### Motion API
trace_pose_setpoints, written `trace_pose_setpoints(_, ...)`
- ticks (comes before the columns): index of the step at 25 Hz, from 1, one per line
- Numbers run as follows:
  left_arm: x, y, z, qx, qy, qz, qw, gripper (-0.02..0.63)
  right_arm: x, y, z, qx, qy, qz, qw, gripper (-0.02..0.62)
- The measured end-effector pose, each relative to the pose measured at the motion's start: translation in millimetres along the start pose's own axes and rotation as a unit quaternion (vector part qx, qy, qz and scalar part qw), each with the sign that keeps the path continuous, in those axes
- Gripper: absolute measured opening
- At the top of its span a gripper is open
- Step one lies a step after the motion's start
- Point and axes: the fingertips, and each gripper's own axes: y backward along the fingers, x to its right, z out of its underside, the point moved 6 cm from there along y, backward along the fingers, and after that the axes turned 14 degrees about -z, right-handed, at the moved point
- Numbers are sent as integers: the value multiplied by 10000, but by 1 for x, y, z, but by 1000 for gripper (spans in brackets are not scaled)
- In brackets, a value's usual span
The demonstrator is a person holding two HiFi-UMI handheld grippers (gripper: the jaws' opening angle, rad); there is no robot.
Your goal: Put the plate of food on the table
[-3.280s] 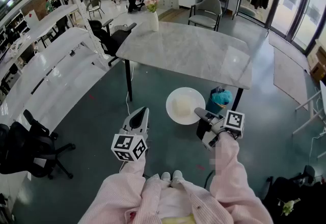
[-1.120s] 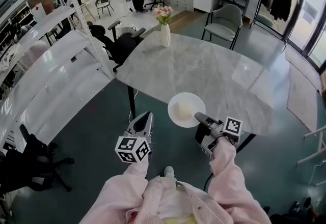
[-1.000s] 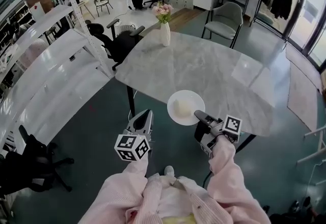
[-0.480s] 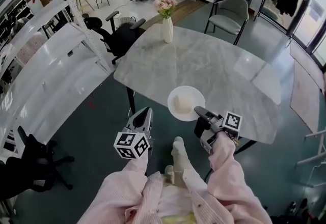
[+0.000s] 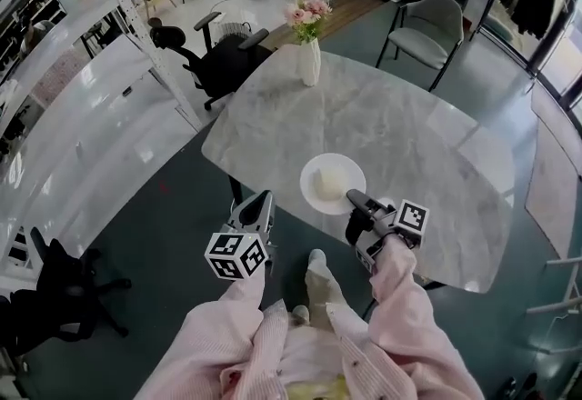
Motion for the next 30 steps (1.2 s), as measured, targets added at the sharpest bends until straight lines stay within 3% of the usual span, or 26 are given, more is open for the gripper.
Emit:
trace_pose_setpoints(5,-6,-42,-6,-121,20,-130,9998,-3,11,-31,-33,-245,344,73,9991,28)
trace_pose_setpoints(21,-16,-153,11,-735,180,-440,9962,-3,72,-93,-114,-476,274,394,9977,28)
trace_pose_setpoints(30,-24,-194,36,-1319,264,-535,9895,-3,106,-115,-133,-377,196,696,9967,28)
